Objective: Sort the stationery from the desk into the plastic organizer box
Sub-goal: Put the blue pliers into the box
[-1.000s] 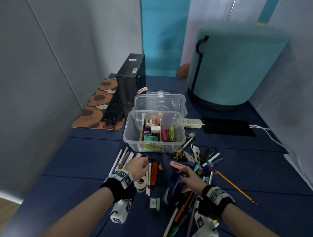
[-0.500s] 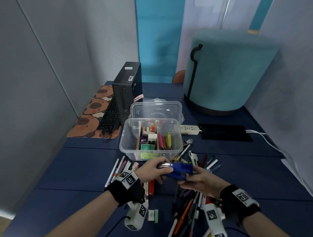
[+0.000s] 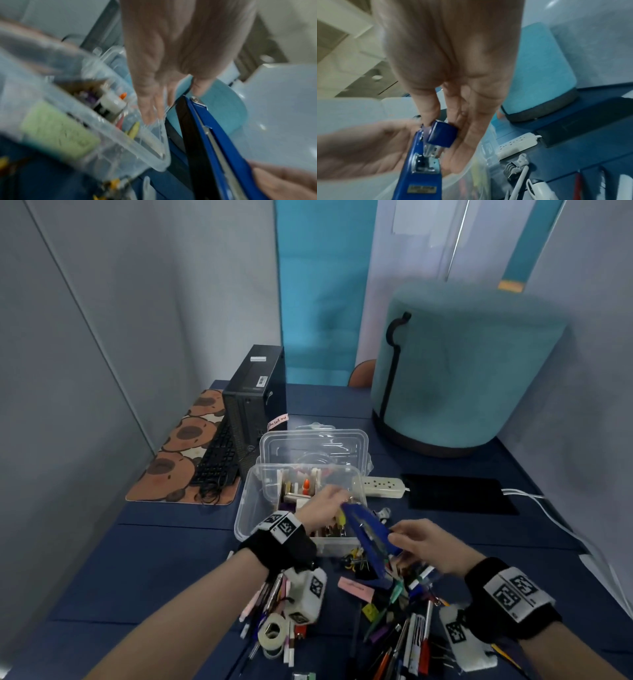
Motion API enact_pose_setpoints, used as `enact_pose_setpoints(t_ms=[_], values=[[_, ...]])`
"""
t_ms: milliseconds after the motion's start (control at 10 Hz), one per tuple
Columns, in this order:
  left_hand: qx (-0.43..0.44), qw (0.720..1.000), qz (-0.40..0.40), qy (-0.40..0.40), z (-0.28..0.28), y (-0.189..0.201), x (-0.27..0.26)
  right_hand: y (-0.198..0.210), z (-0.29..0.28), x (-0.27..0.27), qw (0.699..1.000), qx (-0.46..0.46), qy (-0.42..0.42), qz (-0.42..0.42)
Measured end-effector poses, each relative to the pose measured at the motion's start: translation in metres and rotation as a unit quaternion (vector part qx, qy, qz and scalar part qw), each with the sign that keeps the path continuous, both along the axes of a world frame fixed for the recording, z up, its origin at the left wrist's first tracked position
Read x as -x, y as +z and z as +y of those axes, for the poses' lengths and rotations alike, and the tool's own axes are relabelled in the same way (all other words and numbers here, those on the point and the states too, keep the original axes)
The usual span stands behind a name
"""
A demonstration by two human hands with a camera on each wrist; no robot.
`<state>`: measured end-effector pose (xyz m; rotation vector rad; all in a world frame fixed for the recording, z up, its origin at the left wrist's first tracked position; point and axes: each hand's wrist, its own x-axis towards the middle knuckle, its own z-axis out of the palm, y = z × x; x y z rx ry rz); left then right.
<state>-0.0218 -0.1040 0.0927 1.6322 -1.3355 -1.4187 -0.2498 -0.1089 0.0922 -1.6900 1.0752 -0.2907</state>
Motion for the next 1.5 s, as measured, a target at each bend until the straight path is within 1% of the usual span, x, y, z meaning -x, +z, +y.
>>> enact_pose_setpoints(t_ms=[100,200,300,400,500,600,700,800,900,1000,1100,1200,1300,1400,1500], values=[[-0.072,0.991,0.044,0.104,-0.017,-0.012,0.011,0.007,-0.021,0.016,0.991,-0.054,-0.094,-0.073],[-0.113,0.986,0.05,0.115,-0.027,-0.023,0.019,0.01,-0.042,0.02,0.976,-0.089,-0.162,-0.118],[-0.178,0.974,-0.002,0.138,-0.039,-0.028,0.025,0.015,-0.059,0.014,0.965,-0.123,-0.182,-0.147],[-0.177,0.974,-0.129,0.058,-0.061,-0.051,0.019,0.021,-0.074,0.003,0.961,-0.151,-0.18,-0.147],[-0.162,0.982,-0.098,0.023,-0.057,-0.053,0.018,0.027,-0.087,-0.013,0.96,-0.179,-0.174,-0.124],[-0.164,0.98,-0.114,0.017,-0.057,-0.061,0.022,0.031,-0.102,-0.033,0.959,-0.213,-0.168,-0.081],[-0.157,0.981,-0.115,-0.022,-0.052,-0.058,0.025,0.032,-0.113,-0.053,0.957,-0.243,-0.154,-0.035],[-0.15,0.978,-0.121,-0.079,-0.048,-0.059,0.028,0.03,-0.121,-0.073,0.956,-0.255,-0.143,0.007],[-0.165,0.965,-0.164,-0.122,-0.047,-0.052,0.032,0.026,-0.126,-0.095,0.956,-0.253,-0.139,0.05],[-0.146,0.945,-0.225,-0.189,-0.044,-0.05,0.035,0.024,-0.132,-0.114,0.954,-0.254,-0.132,0.088],[-0.115,0.927,-0.266,-0.237,-0.032,-0.043,0.027,0.019,-0.134,-0.128,0.951,-0.256,-0.124,0.121],[-0.069,0.923,-0.28,-0.253,-0.021,-0.026,0.012,0.013,-0.133,-0.137,0.951,-0.245,-0.113,0.151],[-0.034,0.936,-0.279,-0.21,-0.011,-0.008,-0.02,0.003,-0.127,-0.145,0.947,-0.239,-0.1,0.191],[0.026,0.936,-0.318,-0.147,-0.012,0.002,-0.051,-0.009,-0.122,-0.151,0.948,-0.214,-0.09,0.219],[0.108,0.923,-0.363,-0.075,-0.018,0.002,-0.063,-0.016,-0.108,-0.159,0.953,-0.16,-0.076,0.246]])
